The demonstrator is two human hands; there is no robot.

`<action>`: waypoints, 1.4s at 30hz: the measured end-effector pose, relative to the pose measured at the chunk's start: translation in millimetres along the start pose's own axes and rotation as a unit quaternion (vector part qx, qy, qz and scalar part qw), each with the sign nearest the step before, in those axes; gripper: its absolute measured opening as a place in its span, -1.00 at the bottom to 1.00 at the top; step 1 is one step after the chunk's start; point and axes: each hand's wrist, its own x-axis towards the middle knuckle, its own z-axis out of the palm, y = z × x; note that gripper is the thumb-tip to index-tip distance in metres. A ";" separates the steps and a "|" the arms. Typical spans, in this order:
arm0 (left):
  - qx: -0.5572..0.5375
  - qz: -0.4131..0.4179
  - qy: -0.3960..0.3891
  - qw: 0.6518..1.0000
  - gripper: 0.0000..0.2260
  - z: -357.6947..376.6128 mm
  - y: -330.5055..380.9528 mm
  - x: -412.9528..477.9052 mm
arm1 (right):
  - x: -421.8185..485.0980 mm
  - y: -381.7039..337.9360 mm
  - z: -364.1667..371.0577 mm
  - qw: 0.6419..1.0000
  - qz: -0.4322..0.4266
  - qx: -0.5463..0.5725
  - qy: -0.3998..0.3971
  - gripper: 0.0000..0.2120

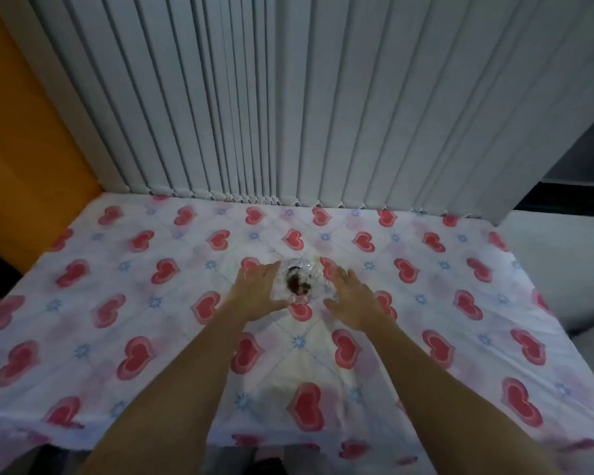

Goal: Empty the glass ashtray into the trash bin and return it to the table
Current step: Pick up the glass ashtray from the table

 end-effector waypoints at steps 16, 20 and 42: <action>0.033 0.179 -0.018 0.983 0.00 41.8 -51.4 85.8 | 69.1 11.5 41.7 0.999 -0.030 0.030 -0.014 0.02; 0.016 0.176 -0.044 0.983 0.03 44.6 -49.4 89.3 | 72.0 10.9 45.0 0.999 -0.012 0.039 0.012 0.04; -0.054 0.424 0.023 0.904 0.12 10.1 206.9 67.5 | -152.5 125.3 -33.8 0.951 0.162 0.062 0.255 0.00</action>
